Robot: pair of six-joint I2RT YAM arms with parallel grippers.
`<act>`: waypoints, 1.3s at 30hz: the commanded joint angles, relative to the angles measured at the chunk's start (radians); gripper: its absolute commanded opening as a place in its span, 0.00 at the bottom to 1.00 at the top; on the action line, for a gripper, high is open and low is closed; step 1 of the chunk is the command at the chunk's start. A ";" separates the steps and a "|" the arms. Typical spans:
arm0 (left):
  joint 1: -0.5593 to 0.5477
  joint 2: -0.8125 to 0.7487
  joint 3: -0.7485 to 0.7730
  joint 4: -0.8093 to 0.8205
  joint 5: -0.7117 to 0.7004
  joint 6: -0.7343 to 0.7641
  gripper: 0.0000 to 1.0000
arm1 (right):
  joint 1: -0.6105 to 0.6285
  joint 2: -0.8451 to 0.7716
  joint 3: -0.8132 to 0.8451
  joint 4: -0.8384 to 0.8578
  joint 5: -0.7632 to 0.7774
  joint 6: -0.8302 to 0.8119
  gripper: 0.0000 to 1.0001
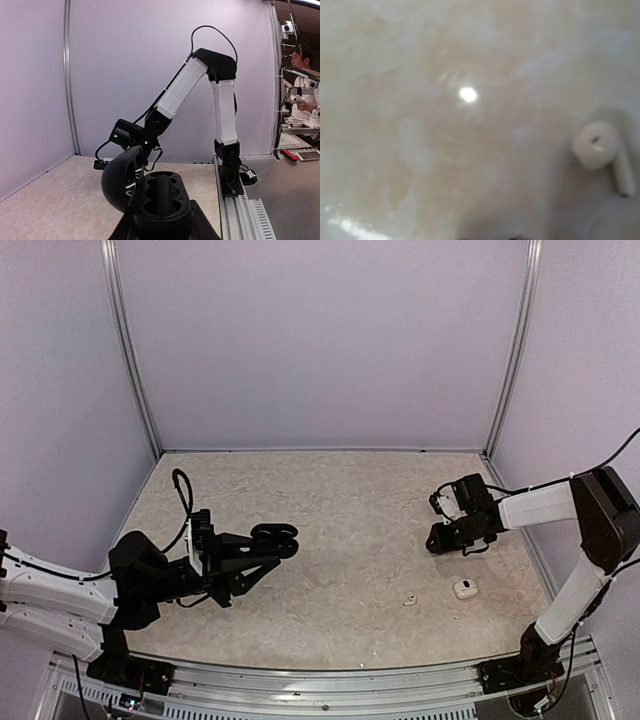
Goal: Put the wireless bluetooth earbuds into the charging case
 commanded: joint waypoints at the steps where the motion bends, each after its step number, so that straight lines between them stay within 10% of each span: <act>1: 0.007 -0.020 -0.007 0.014 -0.009 0.002 0.00 | 0.019 0.004 0.019 0.016 -0.104 -0.051 0.24; 17: 0.003 -0.050 -0.003 -0.020 -0.015 -0.005 0.00 | 0.380 0.138 0.239 0.006 -0.271 -0.142 0.24; 39: -0.003 -0.081 -0.019 -0.030 -0.031 0.005 0.00 | 0.121 0.106 0.200 -0.195 -0.085 -0.134 0.45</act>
